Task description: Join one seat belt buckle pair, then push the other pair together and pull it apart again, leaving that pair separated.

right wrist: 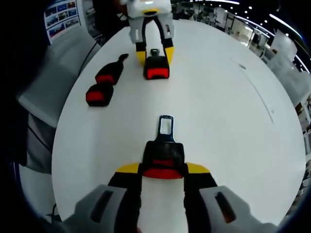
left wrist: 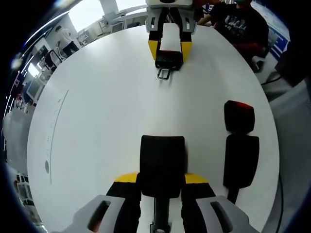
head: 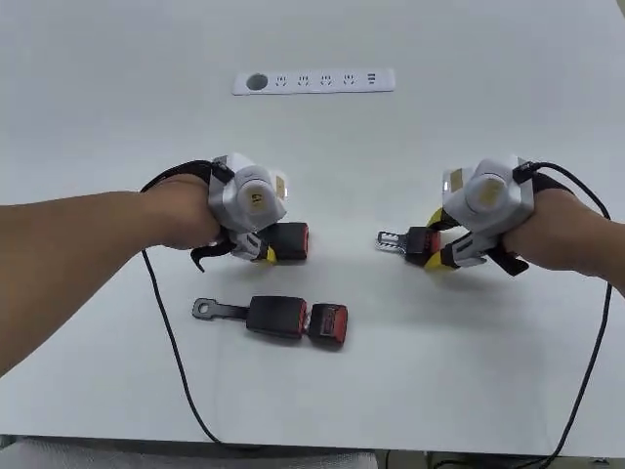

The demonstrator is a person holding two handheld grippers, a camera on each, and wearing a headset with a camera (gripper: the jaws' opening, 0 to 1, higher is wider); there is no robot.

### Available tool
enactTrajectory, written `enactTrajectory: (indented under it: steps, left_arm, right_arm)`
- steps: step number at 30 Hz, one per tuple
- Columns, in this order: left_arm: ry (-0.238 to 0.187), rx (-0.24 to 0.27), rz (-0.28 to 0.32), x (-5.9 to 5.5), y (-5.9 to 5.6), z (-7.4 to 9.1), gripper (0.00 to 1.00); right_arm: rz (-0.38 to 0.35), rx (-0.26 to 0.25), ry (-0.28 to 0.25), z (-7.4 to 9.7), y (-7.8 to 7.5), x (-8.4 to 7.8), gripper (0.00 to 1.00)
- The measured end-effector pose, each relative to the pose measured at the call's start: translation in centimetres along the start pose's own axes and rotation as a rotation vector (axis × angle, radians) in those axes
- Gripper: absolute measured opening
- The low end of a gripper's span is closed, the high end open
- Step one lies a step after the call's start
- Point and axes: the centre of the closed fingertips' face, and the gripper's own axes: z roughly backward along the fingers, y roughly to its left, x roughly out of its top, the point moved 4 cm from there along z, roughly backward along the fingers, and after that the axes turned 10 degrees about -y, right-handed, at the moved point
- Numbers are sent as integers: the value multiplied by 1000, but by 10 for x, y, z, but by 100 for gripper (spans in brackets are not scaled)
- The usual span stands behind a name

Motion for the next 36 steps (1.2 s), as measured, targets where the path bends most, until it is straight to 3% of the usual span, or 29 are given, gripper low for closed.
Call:
enactTrajectory:
  steps: [9,15,24,36]
  left_arm:
    - [-11,-4,-11,0,0,-1,32]
    - [-14,-10,-4,-1,1,-2,32]
    - [-18,-12,5,-1,2,-3,32]
    - [-2,-24,-14,2,1,-5,32]
  right_arm:
    - [16,30,-58,-35,3,42,32]
    - [32,49,-64,-49,2,58,32]
    - [73,64,-24,-55,1,67,32]
    - [77,52,-26,-55,-2,66,32]
